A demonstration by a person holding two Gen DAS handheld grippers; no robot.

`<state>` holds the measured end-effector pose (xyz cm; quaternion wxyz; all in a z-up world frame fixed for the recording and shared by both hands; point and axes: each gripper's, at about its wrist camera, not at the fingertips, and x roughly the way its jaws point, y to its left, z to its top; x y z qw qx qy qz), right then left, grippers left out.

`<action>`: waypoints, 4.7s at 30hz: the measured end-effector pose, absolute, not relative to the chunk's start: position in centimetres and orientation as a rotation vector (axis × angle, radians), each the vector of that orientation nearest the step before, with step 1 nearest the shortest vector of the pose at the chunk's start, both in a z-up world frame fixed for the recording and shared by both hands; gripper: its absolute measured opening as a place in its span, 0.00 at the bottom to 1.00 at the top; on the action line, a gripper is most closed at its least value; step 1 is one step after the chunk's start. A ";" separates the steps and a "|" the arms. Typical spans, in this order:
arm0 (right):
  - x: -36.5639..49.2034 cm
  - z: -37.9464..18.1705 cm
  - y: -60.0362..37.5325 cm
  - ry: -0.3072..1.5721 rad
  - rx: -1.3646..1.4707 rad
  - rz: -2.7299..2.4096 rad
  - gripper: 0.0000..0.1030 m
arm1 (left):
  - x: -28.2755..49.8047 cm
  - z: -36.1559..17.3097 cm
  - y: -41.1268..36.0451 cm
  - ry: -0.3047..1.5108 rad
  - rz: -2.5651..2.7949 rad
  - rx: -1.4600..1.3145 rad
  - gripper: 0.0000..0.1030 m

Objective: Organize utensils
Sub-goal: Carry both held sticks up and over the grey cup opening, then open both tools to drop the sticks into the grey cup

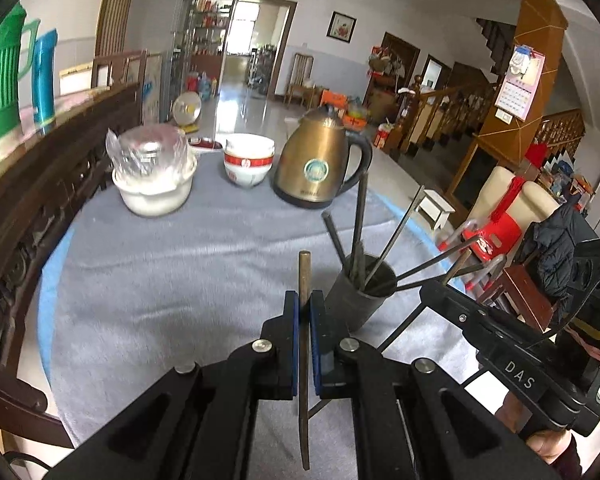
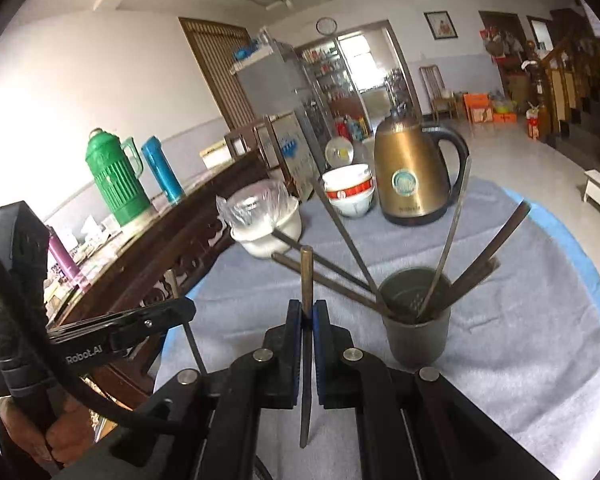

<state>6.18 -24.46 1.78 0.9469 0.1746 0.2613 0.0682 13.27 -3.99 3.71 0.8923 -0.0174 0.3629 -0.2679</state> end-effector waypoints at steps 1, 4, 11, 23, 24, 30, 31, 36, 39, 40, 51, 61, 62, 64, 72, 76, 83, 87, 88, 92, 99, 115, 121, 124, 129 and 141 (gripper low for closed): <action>6.1 2.0 -24.5 0.525 0.353 0.137 0.06 | 13.2 4.0 -4.0 0.746 -0.556 -0.036 0.05; 5.5 2.7 -24.8 0.502 0.344 0.129 0.06 | 12.8 4.8 -4.1 0.726 -0.553 -0.036 0.05; 4.9 4.7 -26.7 0.459 0.345 0.111 0.06 | 12.4 6.9 -4.4 0.674 -0.532 -0.036 0.05; 3.5 8.5 -30.0 0.368 0.349 0.065 0.06 | 13.2 10.0 -5.7 0.636 -0.536 -0.071 0.05; 3.5 8.9 -30.2 0.363 0.347 0.064 0.06 | 13.3 10.3 -5.9 0.630 -0.536 -0.073 0.05; 3.5 10.4 -31.3 0.328 0.340 0.039 0.06 | 13.7 12.4 -7.1 0.589 -0.545 -0.095 0.05; 3.5 10.6 -31.4 0.322 0.339 0.036 0.06 | 13.8 12.8 -7.3 0.581 -0.545 -0.098 0.05; 3.7 11.6 -32.0 0.290 0.329 0.019 0.06 | 14.6 14.7 -8.6 0.538 -0.551 -0.111 0.05; 4.1 11.9 -32.6 0.279 0.336 0.010 0.06 | 15.2 15.7 -9.7 0.508 -0.555 -0.112 0.05; 4.2 11.9 -32.8 0.277 0.339 0.007 0.06 | 15.4 15.9 -10.0 0.501 -0.554 -0.112 0.05; 6.0 11.1 -35.3 0.277 0.397 -0.047 0.06 | 16.8 16.5 -13.3 0.417 -0.520 -0.122 0.05; 6.6 9.4 -37.2 0.260 0.460 -0.097 0.06 | 18.0 14.0 -15.5 0.396 -0.469 -0.118 0.05; 6.7 9.4 -37.2 0.258 0.461 -0.103 0.06 | 18.2 13.7 -15.6 0.397 -0.463 -0.118 0.05; 6.8 9.1 -37.2 0.255 0.456 -0.118 0.06 | 18.5 13.3 -15.8 0.400 -0.457 -0.125 0.05; 7.8 7.9 -37.6 0.258 0.447 -0.137 0.06 | 18.6 12.2 -17.0 0.384 -0.429 -0.099 0.05; 8.3 7.4 -37.7 0.264 0.446 -0.148 0.06 | 18.6 11.7 -17.5 0.384 -0.425 -0.086 0.05; 8.5 7.0 -37.8 0.268 0.429 -0.166 0.06 | 19.2 10.6 -18.0 0.402 -0.418 -0.076 0.05; 8.7 6.7 -38.0 0.278 0.422 -0.171 0.06 | 19.4 10.0 -18.3 0.415 -0.411 -0.068 0.05; 8.7 6.6 -37.9 0.280 0.419 -0.172 0.06 | 19.4 9.9 -18.3 0.418 -0.410 -0.066 0.05; 8.9 6.3 -37.9 0.295 0.422 -0.170 0.06 | 19.5 9.3 -18.5 0.429 -0.406 -0.057 0.05; 9.2 5.7 -37.5 0.320 0.417 -0.158 0.06 | 19.4 8.7 -18.6 0.441 -0.401 -0.051 0.05; 9.4 4.9 -35.7 0.365 0.373 -0.113 0.06 | 19.4 7.8 -17.9 0.474 -0.416 -0.058 0.05; 9.2 4.5 -35.7 0.389 0.396 -0.092 0.08 | 18.8 7.7 -17.5 0.482 -0.419 -0.042 0.06; 8.9 4.4 -35.5 0.392 0.400 -0.089 0.08 | 18.2 7.9 -16.9 0.490 -0.417 -0.031 0.31; 8.0 4.6 -35.9 0.405 0.466 -0.050 0.08 | 16.4 9.0 -14.9 0.444 -0.384 -0.010 0.56; 2.6 6.0 -36.6 0.301 0.533 -0.076 0.65 | 12.0 7.9 -9.8 0.499 -0.337 0.187 0.88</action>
